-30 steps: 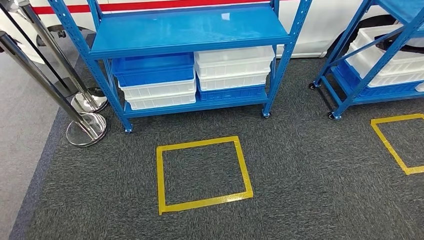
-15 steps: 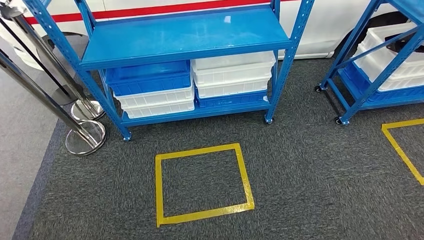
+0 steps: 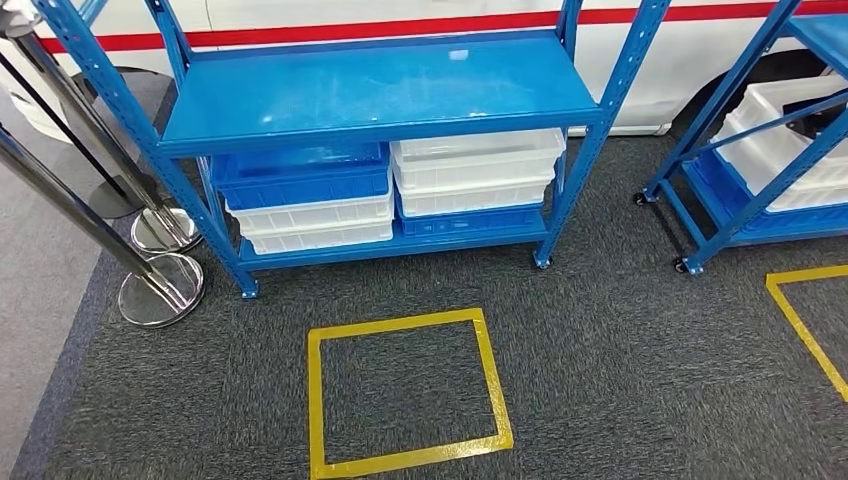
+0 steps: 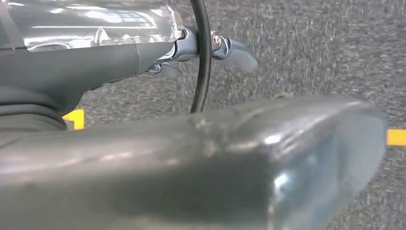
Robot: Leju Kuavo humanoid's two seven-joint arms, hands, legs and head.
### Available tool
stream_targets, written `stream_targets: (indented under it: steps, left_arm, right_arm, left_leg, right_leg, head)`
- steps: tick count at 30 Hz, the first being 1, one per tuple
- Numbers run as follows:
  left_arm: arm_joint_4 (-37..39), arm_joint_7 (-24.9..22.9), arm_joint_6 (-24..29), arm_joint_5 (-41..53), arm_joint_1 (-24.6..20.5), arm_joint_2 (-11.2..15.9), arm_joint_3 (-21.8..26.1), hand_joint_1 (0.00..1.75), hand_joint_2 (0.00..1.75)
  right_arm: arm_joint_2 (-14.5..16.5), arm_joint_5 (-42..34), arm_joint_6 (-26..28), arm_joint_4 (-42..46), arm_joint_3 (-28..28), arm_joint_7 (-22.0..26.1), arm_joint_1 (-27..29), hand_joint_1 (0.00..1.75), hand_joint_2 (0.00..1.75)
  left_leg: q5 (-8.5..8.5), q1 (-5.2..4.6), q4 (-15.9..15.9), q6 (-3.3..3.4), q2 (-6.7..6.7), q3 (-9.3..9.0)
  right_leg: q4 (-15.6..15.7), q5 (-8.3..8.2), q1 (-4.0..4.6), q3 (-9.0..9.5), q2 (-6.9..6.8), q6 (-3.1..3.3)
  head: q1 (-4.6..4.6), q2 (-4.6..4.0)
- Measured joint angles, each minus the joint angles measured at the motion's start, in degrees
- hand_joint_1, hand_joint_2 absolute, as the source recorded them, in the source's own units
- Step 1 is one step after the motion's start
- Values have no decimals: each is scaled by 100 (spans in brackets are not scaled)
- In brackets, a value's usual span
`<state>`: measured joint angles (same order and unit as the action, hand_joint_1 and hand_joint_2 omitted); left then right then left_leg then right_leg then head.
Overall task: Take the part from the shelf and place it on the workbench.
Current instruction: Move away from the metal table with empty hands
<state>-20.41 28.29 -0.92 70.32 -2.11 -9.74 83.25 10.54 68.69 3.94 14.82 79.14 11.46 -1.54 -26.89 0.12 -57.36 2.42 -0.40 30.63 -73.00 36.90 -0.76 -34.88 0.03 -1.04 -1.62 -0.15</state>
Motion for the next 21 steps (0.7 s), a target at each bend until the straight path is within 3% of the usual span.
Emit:
stream_targets:
  steps: [1,2,3,6,7,8,11,13,15,16,17,18,21]
  left_arm:
    - [0,-1,0,1,2,-1,1,0,0]
    - [0,-1,0,1,8,-3,1,0,0]
    - [0,-1,0,1,14,-8,2,0,0]
    - [0,-2,-1,4,12,-27,2,0,0]
    - [-1,-5,-2,5,2,-31,3,0,0]
    - [-1,-8,-2,7,-8,-32,3,0,0]
    - [-3,-12,-1,8,-25,-32,2,0,0]
    - [-3,-14,-2,9,-37,-40,2,0,0]
    - [-3,-16,-4,10,-33,-49,2,0,0]
    - [-3,-16,-4,10,-26,-49,2,0,0]
    - [-4,-16,-3,10,-20,-49,2,0,0]
    - [-4,-16,-3,10,-16,-49,2,0,0]
    - [-4,-20,-4,10,4,-49,5,0,0]
  right_arm:
    - [0,1,-1,0,0,-1,5,0,0]
    - [-3,1,-1,0,0,-2,15,0,0]
    - [-8,1,-1,0,0,-3,27,0,0]
    - [-29,3,-1,0,4,-4,69,0,0]
    - [-33,5,-1,0,7,-6,73,0,0]
    - [-34,7,-1,0,8,-6,68,0,0]
    - [-32,10,-1,0,8,-9,58,0,0]
    - [-33,10,-1,2,8,-12,52,0,0]
    - [-35,10,-1,4,9,-14,48,0,0]
    - [-35,10,-1,4,10,-14,49,0,0]
    - [-35,11,-7,4,11,-15,51,0,0]
    - [-35,12,-14,4,13,-16,52,0,0]
    - [-33,18,-39,4,16,-19,55,0,0]
  left_leg:
    - [-58,1,0,-3,-10,-63]
    - [-121,2,0,-12,-22,-140]
    - [-189,4,0,-27,-35,-231]
    - [-416,-13,-33,-103,-58,-448]
    - [-482,-22,-32,-137,-62,-489]
    - [-515,-33,-50,-169,-68,-530]
    - [-505,-28,-303,-241,-54,-497]
    - [-631,0,-902,-299,-19,-165]
    - [-964,26,-1544,-350,-3,284]
    - [-1097,36,-1702,-365,-1,455]
    - [-1117,42,-1688,-370,0,553]
    - [-1000,44,-1507,-366,2,578]
    - [-157,25,-580,-286,24,484]
  right_leg:
    - [-132,113,-5,-180,0,-14]
    - [-91,117,-7,-274,-1,-20]
    - [116,-20,-7,-288,-1,-15]
    - [1035,-925,21,-210,3,54]
    - [1188,-1115,34,-202,5,86]
    - [1242,-1164,42,-197,7,116]
    - [1307,-1101,11,-42,8,219]
    - [1343,-1018,-3,89,1,271]
    - [1350,-906,-2,210,0,288]
    - [1350,-844,-2,284,2,286]
    - [1350,-778,-2,369,5,280]
    - [1351,-710,-3,463,7,271]
    - [1354,-520,1,694,13,218]
  head:
    - [0,0]
    - [1,0]
    - [1,0]
    - [1,0]
    - [1,0]
    - [-1,0]
    - [-2,0]
    - [-2,0]
    - [-1,0]
    - [-1,0]
    - [-1,0]
    - [-2,0]
    - [-1,0]
